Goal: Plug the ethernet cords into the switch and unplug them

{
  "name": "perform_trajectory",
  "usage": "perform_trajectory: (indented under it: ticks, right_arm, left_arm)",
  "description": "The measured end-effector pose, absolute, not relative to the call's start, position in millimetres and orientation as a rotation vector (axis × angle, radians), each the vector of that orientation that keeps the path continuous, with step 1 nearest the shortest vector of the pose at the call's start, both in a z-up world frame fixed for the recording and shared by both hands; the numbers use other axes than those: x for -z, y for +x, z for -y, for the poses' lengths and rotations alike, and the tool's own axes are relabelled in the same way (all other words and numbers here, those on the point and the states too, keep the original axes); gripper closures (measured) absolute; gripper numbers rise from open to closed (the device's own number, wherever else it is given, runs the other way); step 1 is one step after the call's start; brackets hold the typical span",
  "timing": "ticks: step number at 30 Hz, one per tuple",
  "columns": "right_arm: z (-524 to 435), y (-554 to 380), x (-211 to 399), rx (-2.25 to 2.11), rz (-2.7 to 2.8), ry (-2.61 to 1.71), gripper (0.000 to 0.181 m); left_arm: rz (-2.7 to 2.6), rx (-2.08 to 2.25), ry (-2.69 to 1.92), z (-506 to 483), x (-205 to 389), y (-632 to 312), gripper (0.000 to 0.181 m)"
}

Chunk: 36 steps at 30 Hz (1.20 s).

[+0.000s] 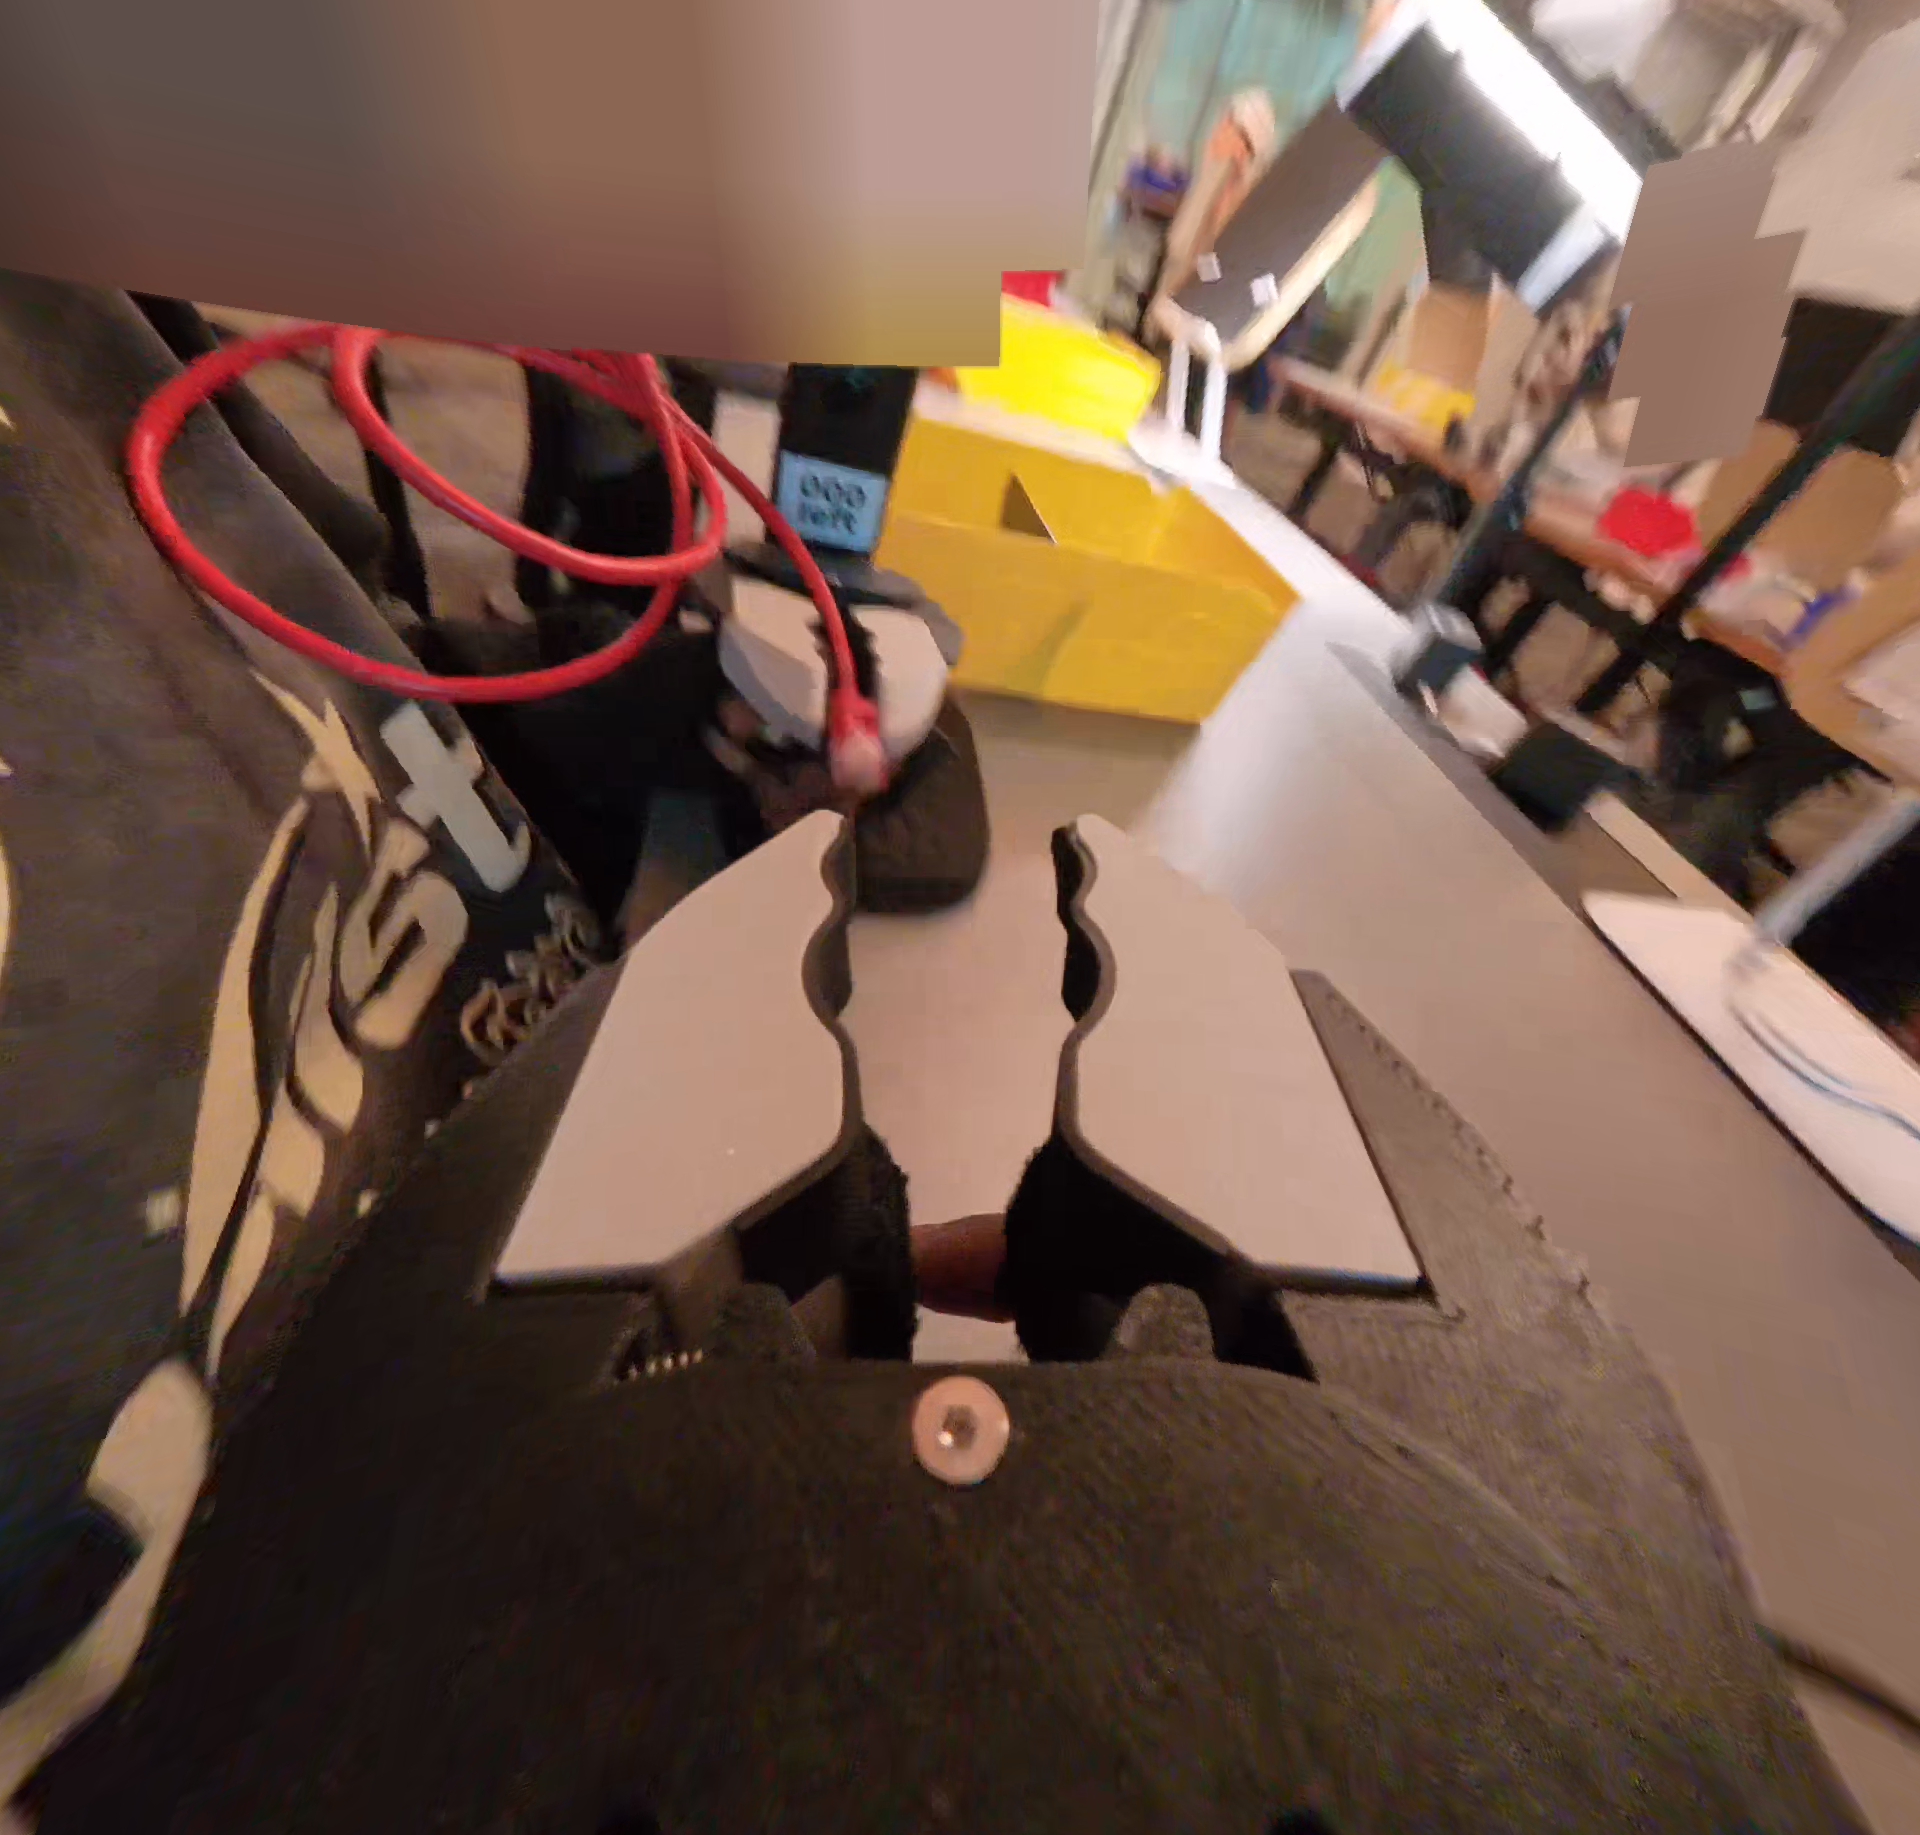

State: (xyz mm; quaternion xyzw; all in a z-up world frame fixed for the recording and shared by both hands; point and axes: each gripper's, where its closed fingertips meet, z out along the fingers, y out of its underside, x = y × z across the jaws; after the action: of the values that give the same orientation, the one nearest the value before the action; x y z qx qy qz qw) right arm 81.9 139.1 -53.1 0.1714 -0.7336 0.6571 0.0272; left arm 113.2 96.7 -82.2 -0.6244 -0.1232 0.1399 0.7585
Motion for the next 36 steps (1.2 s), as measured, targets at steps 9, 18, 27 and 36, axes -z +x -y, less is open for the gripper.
perform_trajectory:
  ticks: [9,18,27,36]
  right_arm:
    - [-205.9,22.2,127.9,-1.312,2.784,-0.023,0.122]
    - [-191.8,4.9,187.4,-1.212,2.731,-0.577,0.093]
    - [-186.5,-9.9,208.8,-1.005,2.705,-0.567,0.122]
    - [-162.6,-1.8,121.1,-1.630,2.284,-0.426,0.181]
  left_arm:
    - [0.352,-0.286,-1.308,-87.9,79.7,102.4,0.170]
    - [0.384,-0.335,-1.333,-89.3,82.6,97.7,0.170]
    - [0.484,-0.423,-1.392,-90.6,91.0,84.3,0.170]
    - [0.657,-0.711,-1.463,-86.9,101.5,59.4,0.170]
